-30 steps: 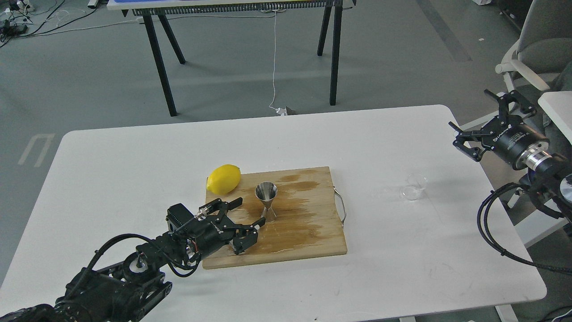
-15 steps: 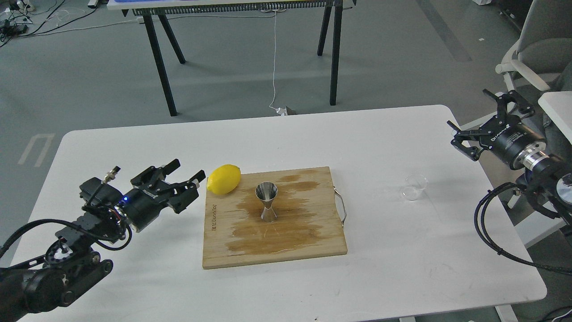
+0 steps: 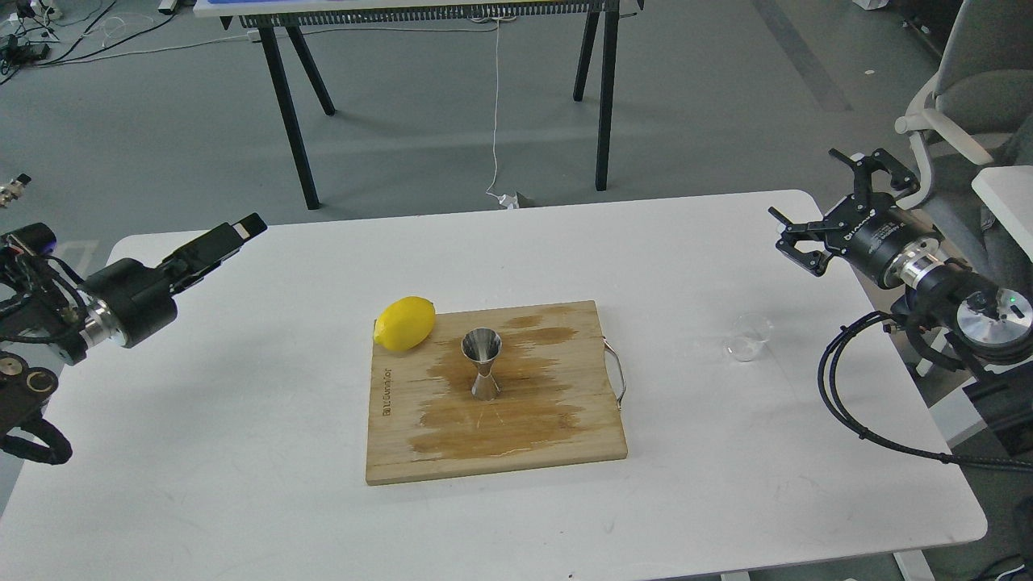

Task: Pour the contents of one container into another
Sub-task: 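Withdraw the left gripper away from the jigger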

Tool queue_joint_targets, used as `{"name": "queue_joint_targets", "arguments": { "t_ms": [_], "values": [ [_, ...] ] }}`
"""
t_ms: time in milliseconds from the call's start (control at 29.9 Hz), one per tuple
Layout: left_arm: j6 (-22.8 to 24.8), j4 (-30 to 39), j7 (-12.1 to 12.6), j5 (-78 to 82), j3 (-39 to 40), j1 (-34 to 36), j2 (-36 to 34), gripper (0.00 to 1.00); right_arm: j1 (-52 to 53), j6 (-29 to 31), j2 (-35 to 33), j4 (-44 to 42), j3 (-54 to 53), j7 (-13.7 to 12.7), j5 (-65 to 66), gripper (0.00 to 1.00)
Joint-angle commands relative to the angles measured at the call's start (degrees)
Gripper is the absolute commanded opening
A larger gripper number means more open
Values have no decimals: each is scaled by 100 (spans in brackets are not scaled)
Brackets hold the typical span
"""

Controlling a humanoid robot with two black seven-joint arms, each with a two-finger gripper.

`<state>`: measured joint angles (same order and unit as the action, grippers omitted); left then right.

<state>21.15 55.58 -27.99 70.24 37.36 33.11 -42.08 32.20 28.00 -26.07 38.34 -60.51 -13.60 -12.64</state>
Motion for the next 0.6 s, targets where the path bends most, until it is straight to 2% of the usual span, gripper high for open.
{"name": "queue_joint_targets", "arguments": {
  "t_ms": [0,134,234,368,401,568],
  "values": [
    [685,-47,-1,-378,552,-50,-46,92,128,0,461,15,-93,15,-90,99],
    [685,-99,-1,-1186,641,-155,-81,92,181,0,682,103,-400,15,-807,99],
    [685,-100,-1,-1451,641,-331,-90,93,138,0,612,401,-523,24,-1731,99],
    [685,-91,-1,-1451,623,-542,-46,93,-204,0,244,1068,-997,33,-2242,99],
    [685,-91,-1,-1451,623,-595,-29,93,-353,-266,191,1296,-1146,24,-2321,99],
    [685,-91,-1,-1451,614,-674,7,93,-1074,-2400,-196,2193,-1726,6,-2472,98]
  ]
}}
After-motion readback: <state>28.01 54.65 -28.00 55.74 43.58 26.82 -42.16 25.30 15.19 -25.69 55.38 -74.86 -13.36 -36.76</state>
